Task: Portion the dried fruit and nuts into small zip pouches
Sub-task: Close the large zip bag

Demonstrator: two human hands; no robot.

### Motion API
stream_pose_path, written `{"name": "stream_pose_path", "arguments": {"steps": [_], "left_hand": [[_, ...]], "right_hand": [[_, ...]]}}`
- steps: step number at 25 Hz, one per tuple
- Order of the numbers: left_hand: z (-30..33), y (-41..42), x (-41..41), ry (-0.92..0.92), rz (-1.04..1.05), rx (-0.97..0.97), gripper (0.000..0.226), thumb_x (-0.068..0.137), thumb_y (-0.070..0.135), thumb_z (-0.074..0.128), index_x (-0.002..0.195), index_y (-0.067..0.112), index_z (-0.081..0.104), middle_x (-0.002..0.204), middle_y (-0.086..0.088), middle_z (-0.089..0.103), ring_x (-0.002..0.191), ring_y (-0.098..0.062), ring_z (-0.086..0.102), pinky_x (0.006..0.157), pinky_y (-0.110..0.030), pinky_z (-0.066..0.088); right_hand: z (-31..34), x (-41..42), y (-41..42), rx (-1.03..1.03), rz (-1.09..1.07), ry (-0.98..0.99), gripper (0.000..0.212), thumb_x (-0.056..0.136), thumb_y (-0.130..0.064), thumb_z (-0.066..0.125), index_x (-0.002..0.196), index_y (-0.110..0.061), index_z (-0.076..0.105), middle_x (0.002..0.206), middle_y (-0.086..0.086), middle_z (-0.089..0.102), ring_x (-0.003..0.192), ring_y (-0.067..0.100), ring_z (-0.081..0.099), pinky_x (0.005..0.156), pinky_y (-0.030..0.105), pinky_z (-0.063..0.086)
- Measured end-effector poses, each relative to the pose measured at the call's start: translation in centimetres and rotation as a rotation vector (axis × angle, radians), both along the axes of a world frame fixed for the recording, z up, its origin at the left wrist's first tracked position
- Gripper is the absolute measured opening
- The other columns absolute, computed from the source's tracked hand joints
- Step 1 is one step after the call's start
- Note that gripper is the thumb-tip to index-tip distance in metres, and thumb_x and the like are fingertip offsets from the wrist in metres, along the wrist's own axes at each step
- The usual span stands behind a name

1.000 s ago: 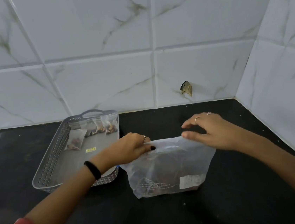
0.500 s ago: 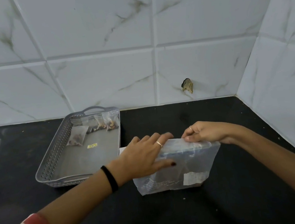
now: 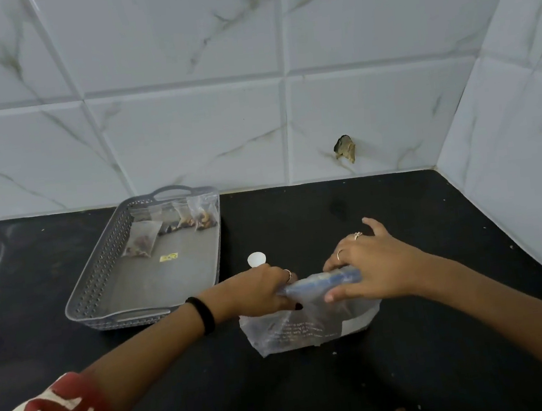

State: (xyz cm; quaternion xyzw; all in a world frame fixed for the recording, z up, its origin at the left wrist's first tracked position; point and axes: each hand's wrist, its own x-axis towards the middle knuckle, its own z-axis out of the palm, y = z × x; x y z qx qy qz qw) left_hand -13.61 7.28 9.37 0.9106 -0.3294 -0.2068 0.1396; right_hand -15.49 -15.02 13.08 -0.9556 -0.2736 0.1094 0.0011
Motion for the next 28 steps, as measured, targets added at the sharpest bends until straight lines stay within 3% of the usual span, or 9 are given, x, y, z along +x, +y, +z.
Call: {"name": "stream_pose_path", "arguments": {"steps": [2, 5, 10, 14, 17, 20, 22, 24, 28], "left_hand": [[-0.6, 0.4, 0.4, 0.171, 0.022, -0.054, 0.024, 0.091, 0.039, 0.061, 0.096, 0.016, 0.062, 0.093, 0.005, 0.063, 0.086, -0.013, 0.060, 0.074, -0.024, 0.047], [-1.4, 0.7, 0.4, 0.300, 0.098, -0.143, 0.016, 0.087, 0.041, 0.066, 0.088, 0.026, 0.062, 0.082, 0.019, 0.058, 0.079, -0.003, 0.059, 0.069, -0.013, 0.043], [-3.3, 1.1, 0.4, 0.381, 0.161, -0.262, 0.021, 0.088, 0.044, 0.063, 0.099, 0.026, 0.065, 0.099, 0.004, 0.067, 0.093, -0.010, 0.064, 0.085, -0.025, 0.054], [-4.5, 1.0, -0.4, 0.324, 0.105, -0.167, 0.025, 0.093, 0.048, 0.053, 0.073, 0.033, 0.054, 0.074, 0.008, 0.054, 0.069, -0.008, 0.049, 0.069, -0.028, 0.043], [-4.5, 0.8, -1.5, 0.165, 0.146, -0.123, 0.032, 0.095, 0.053, 0.044, 0.100, 0.024, 0.056, 0.098, -0.002, 0.064, 0.084, -0.013, 0.059, 0.081, -0.032, 0.048], [-4.3, 0.1, -3.5, -0.303, 0.027, 0.086, 0.067, 0.084, 0.073, 0.029, 0.130, 0.026, 0.044, 0.127, 0.004, 0.056, 0.111, -0.017, 0.058, 0.092, -0.036, 0.045], [-4.8, -0.3, -4.7, -0.456, -0.041, 0.208, 0.080, 0.080, 0.077, 0.032, 0.139, 0.023, 0.035, 0.132, 0.002, 0.051, 0.115, -0.021, 0.055, 0.092, -0.039, 0.043], [-5.5, -0.5, -5.0, -0.462, -0.048, 0.252, 0.070, 0.089, 0.065, 0.039, 0.141, 0.019, 0.033, 0.133, -0.002, 0.050, 0.116, -0.024, 0.054, 0.092, -0.040, 0.042], [-5.5, -0.2, -4.0, -0.285, 0.106, 0.095, 0.039, 0.094, 0.042, 0.047, 0.126, 0.019, 0.047, 0.123, -0.002, 0.059, 0.110, -0.025, 0.059, 0.088, -0.038, 0.045]], "right_hand": [[-0.6, -0.7, 0.0, -0.036, 0.054, -0.016, 0.044, 0.090, -0.059, 0.043, 0.117, -0.030, 0.061, 0.116, -0.013, 0.062, 0.117, 0.005, 0.048, 0.113, 0.041, 0.021], [-1.5, -0.6, -0.3, 0.141, -0.056, 0.100, 0.032, 0.093, -0.047, 0.048, 0.103, -0.023, 0.068, 0.100, -0.010, 0.060, 0.101, 0.010, 0.051, 0.089, 0.032, 0.043], [-2.9, 0.5, -0.6, 0.235, -0.204, 0.321, 0.021, 0.095, -0.036, 0.052, 0.102, -0.023, 0.066, 0.098, -0.006, 0.064, 0.087, 0.009, 0.060, 0.082, 0.033, 0.052], [-4.8, 0.0, -0.1, 0.176, -0.220, 0.354, 0.017, 0.097, -0.033, 0.046, 0.101, -0.025, 0.060, 0.098, -0.003, 0.062, 0.086, 0.013, 0.060, 0.081, 0.035, 0.051], [-6.5, 0.2, 0.1, 0.129, -0.241, 0.367, 0.018, 0.100, -0.031, 0.039, 0.099, -0.023, 0.055, 0.101, 0.004, 0.058, 0.083, 0.015, 0.056, 0.076, 0.035, 0.048], [-7.1, 0.6, 0.0, 0.135, -0.256, 0.375, 0.015, 0.100, -0.028, 0.038, 0.098, -0.023, 0.052, 0.095, 0.004, 0.057, 0.072, 0.012, 0.051, 0.067, 0.031, 0.042], [-7.1, 0.6, 0.1, 0.157, -0.248, 0.345, 0.013, 0.100, -0.029, 0.039, 0.101, -0.024, 0.051, 0.093, 0.002, 0.059, 0.075, 0.013, 0.054, 0.069, 0.032, 0.046], [-6.7, 0.0, 0.4, 0.166, -0.180, 0.241, 0.018, 0.098, -0.037, 0.041, 0.107, -0.024, 0.051, 0.102, -0.002, 0.059, 0.090, 0.012, 0.056, 0.078, 0.030, 0.046], [-5.9, -2.0, 0.4, 0.031, 0.077, 0.056, 0.065, 0.081, -0.068, 0.047, 0.133, -0.030, 0.041, 0.125, -0.012, 0.045, 0.114, 0.009, 0.044, 0.097, 0.028, 0.036]]}}
